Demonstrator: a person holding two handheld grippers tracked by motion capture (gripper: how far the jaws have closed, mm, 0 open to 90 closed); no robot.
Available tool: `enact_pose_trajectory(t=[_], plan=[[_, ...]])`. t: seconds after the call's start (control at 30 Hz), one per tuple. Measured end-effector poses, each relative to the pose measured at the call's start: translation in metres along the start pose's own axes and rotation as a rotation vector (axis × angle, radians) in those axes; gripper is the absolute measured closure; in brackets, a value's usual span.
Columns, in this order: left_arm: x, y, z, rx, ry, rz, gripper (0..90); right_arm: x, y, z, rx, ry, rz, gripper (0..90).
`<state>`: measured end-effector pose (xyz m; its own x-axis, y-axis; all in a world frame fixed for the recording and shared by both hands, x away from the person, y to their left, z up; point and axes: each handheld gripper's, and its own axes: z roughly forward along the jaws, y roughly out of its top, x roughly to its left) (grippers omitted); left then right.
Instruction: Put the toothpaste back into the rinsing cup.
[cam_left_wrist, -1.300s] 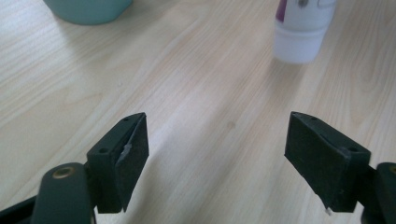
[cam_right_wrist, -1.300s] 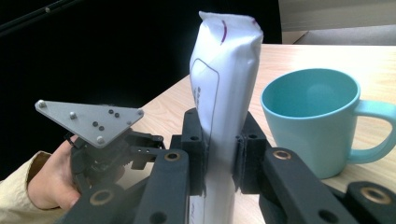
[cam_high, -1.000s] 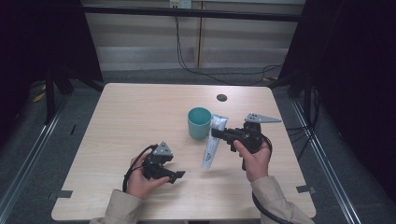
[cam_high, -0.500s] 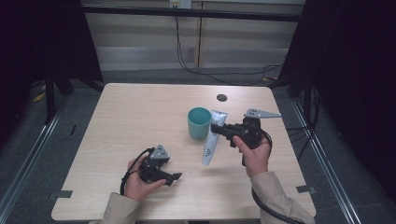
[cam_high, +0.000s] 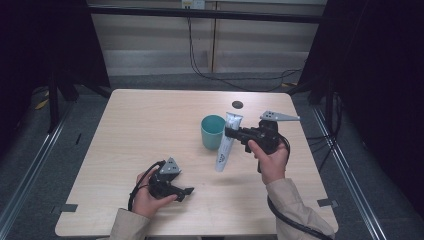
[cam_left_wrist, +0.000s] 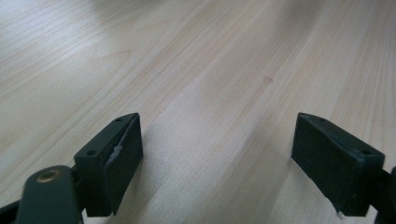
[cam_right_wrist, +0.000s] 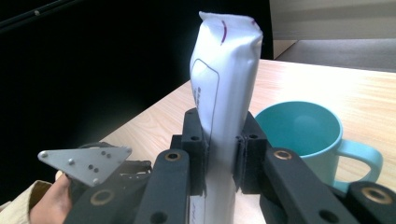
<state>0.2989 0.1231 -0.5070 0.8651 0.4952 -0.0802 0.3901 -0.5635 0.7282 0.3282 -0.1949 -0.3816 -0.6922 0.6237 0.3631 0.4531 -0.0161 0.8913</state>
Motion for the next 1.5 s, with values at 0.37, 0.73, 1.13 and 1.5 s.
enact_pose_trajectory(t=[0.37, 0.73, 1.13, 1.5], plan=[[-0.004, -0.001, 0.002, 0.008, 0.020, 0.054, 14.0, 0.001, 0.010, 0.000, -0.014, -0.005, -0.009, 76.8], [-0.004, -0.001, 0.002, 0.008, 0.014, 0.054, 12.4, 0.001, 0.023, -0.001, -0.024, -0.017, -0.018, 76.8], [-0.004, -0.001, 0.003, 0.012, 0.011, 0.062, 11.0, -0.001, 0.035, 0.001, -0.033, -0.024, -0.027, 76.8], [-0.005, -0.001, 0.003, 0.015, 0.000, 0.067, 8.0, 0.001, 0.052, -0.003, -0.045, -0.037, -0.049, 76.8]])
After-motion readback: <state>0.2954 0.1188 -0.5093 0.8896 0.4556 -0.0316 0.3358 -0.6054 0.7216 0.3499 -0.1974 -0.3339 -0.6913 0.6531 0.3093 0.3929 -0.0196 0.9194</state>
